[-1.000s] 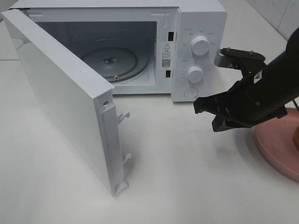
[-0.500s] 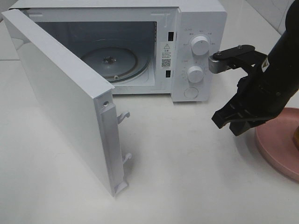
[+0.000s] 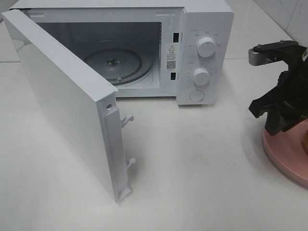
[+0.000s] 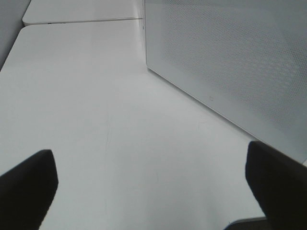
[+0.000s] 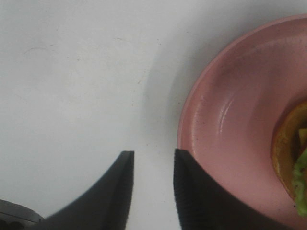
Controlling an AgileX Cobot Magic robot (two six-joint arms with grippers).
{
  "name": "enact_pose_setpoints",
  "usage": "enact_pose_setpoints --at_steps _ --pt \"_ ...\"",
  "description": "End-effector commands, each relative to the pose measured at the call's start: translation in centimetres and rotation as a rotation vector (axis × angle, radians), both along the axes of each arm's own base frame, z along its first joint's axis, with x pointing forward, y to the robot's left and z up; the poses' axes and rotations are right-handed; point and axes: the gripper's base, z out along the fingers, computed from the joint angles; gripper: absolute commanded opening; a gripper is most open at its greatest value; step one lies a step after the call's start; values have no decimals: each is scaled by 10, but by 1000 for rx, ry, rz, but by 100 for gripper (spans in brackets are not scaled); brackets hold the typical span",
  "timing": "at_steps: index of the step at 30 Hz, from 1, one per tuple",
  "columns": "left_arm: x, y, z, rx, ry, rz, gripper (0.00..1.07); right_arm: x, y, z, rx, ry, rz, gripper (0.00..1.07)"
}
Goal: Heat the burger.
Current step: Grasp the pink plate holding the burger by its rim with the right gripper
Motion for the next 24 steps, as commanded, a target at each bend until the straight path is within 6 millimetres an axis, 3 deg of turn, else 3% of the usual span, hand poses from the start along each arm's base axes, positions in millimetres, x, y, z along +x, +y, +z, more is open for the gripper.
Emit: enact_pose_setpoints --at_steps 1,2,3,4,5,6,24 --pt "-2 -1 1 -9 -23 -8 100 3 -11 2 -28 -12 -5 63" --pt "-2 -1 1 -9 -23 -8 100 3 -11 2 -28 -12 -5 63" --pt "-2 -1 1 -9 -23 -8 100 3 -13 2 -36 -14 -5 72" --pt "-2 -1 1 -9 -23 -8 100 3 -16 2 -40 -12 -13 90" --pt "-2 -1 1 -9 -23 -8 100 3 -16 2 -40 -12 -13 90" --pt "-2 -1 1 -9 -23 -8 100 3 -16 1 -45 -7 -16 101" --pt "-2 -1 1 -9 -23 -8 100 21 -14 -38 -42 52 -126 96"
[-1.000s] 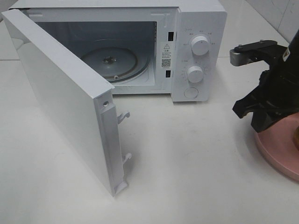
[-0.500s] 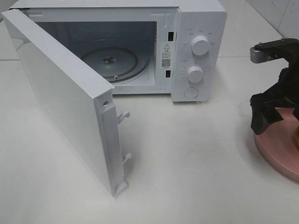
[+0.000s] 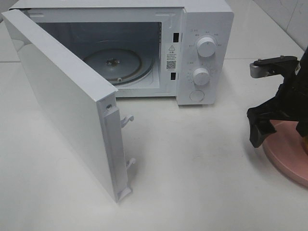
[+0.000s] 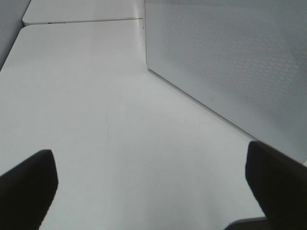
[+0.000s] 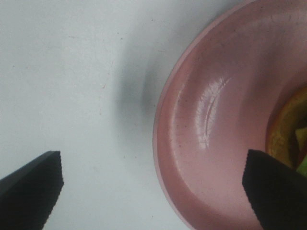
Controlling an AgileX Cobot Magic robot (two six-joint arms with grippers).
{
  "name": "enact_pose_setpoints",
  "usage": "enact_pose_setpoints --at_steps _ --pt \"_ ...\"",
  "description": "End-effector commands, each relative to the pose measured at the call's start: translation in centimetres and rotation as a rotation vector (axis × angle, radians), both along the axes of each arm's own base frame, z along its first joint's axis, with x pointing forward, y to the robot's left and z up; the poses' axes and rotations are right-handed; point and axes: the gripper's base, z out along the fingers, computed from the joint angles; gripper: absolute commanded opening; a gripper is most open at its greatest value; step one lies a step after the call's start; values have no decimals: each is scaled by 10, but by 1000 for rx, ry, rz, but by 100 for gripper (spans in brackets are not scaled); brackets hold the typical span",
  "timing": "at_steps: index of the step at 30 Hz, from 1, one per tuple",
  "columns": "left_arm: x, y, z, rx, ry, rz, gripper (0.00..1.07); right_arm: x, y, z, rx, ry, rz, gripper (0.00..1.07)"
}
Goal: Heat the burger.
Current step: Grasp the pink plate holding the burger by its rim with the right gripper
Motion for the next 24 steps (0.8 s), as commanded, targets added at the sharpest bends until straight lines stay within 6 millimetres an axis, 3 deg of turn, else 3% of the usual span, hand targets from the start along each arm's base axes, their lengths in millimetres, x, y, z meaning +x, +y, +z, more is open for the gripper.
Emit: enact_pose_setpoints --at_steps 1,14,24 --pt "-2 -1 1 -9 -23 -8 100 4 -2 -4 -4 -12 -15 96" --pt "-2 -1 1 -9 -23 -8 100 16 2 -43 -5 42 -57 92" --pt "-2 -1 1 -9 -23 -8 100 22 3 -58 -3 29 -71 89"
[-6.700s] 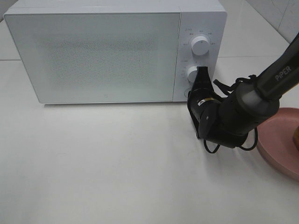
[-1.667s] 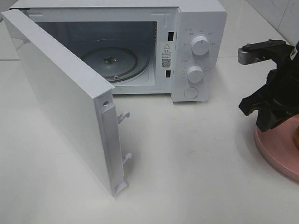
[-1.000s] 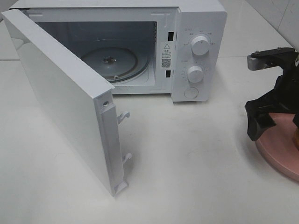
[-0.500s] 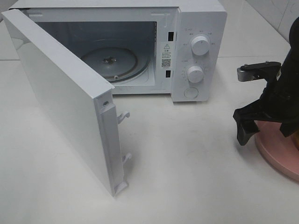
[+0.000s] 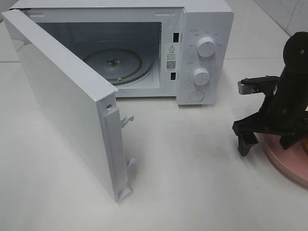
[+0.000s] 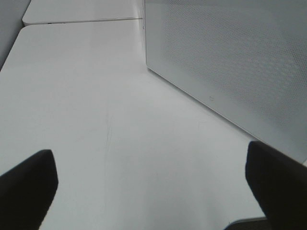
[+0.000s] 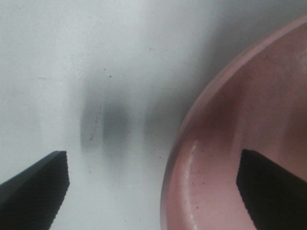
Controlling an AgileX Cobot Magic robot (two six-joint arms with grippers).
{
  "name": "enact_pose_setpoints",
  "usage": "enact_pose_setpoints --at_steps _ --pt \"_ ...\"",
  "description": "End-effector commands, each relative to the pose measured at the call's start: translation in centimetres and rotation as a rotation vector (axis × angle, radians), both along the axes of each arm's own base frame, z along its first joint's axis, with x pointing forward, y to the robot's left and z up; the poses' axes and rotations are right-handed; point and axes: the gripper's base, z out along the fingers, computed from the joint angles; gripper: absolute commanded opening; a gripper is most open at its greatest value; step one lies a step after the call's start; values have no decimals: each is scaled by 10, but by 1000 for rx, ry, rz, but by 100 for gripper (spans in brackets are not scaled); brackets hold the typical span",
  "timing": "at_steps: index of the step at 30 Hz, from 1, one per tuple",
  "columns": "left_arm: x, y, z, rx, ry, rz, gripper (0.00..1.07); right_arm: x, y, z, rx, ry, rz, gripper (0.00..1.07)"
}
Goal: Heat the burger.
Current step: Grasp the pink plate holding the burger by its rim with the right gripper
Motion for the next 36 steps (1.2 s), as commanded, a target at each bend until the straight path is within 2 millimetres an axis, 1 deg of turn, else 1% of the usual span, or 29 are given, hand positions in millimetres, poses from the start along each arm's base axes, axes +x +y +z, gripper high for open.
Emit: enact_pose_setpoints --at_steps 1,3,5,9,10,11,12,13,14,15,16,17,18,19,20,21,22,23,24,25,26,27,31,36 --pt "-2 -1 1 -9 -23 -8 100 2 0 -9 -8 11 -2 89" --pt "-2 -1 1 -9 -23 -8 100 2 0 -12 -9 17 -2 88" --pt "-2 -1 1 -9 -23 -8 100 3 0 -18 -11 31 -2 87" --pt "-2 -1 1 -9 -23 -8 100 4 0 -19 -10 21 -2 85" --pt "-2 -1 1 -9 -23 -8 100 4 0 -19 -10 20 -1 83" --pt "-2 -1 1 -9 -23 -8 100 4 0 -19 -10 22 -1 78" --pt "-2 -1 1 -9 -23 -8 100 4 0 -19 -10 22 -1 78" --pt "-2 -1 1 -9 -23 -8 100 4 0 -19 -10 21 -1 75" --pt "-2 -1 1 -9 -23 -8 100 4 0 -19 -10 21 -4 66" --pt "-2 -1 1 -9 -23 -8 100 4 0 -19 -10 21 -4 66" --pt "-2 -1 1 -9 -23 -8 100 4 0 -19 -10 21 -10 61" --pt "-2 -1 1 -9 -23 -8 100 4 0 -19 -13 21 -22 50" --pt "-2 -1 1 -9 -23 -8 100 4 0 -19 -13 21 -22 50" --pt "-2 -1 1 -9 -23 -8 100 4 -1 -19 -12 24 -36 44" --pt "-2 -1 1 -9 -23 -8 100 4 -1 -19 -20 23 -53 32" --pt "-2 -1 1 -9 -23 -8 100 4 -1 -19 -20 23 -53 32" --pt "-2 -1 1 -9 -23 -8 100 4 -2 -19 -22 23 -62 26" --pt "-2 -1 1 -9 -23 -8 100 4 -2 -19 -27 19 -74 13" --pt "-2 -1 1 -9 -23 -8 100 4 -2 -19 -27 19 -74 13" --pt "-2 -1 1 -9 -23 -8 100 4 -3 -20 -31 18 -71 4" --pt "-2 -1 1 -9 -23 -8 100 4 -3 -20 -31 18 -71 4" --pt "-2 -1 1 -9 -23 -8 100 3 -3 -20 -31 16 -71 0" --pt "-2 -1 1 -9 -23 -8 100 -4 -4 -26 -33 28 -70 0" --pt "-2 -1 1 -9 -23 -8 100 -7 -5 -28 -40 43 -69 0"
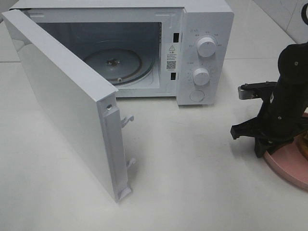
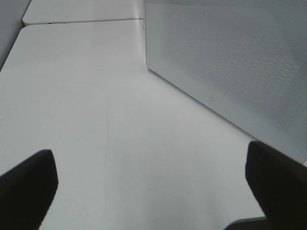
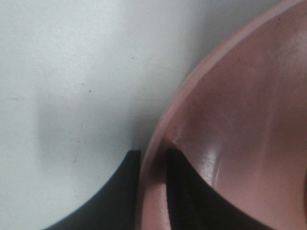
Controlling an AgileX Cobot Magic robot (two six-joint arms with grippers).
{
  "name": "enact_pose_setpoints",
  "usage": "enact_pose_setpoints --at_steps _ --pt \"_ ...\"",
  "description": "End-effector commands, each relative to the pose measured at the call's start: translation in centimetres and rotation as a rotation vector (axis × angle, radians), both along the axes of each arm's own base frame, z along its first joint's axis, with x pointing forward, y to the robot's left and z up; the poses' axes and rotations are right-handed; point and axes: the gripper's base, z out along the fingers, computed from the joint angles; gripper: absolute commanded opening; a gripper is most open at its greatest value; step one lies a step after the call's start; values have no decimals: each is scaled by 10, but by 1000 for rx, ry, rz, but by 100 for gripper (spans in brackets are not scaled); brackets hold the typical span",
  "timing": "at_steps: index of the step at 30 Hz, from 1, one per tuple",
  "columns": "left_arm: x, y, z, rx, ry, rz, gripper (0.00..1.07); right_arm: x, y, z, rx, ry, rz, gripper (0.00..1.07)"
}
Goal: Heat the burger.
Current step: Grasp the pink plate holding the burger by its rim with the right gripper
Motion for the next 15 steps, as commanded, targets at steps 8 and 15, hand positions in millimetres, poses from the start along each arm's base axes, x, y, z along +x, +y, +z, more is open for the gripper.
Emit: enact_pose_setpoints --at_steps 8,15 --pt "-2 -1 1 -9 -23 -8 100 -6 -4 2 -22 9 6 0" --pt "-2 -1 1 -9 -23 -8 100 -11 0 4 -80 39 55 0"
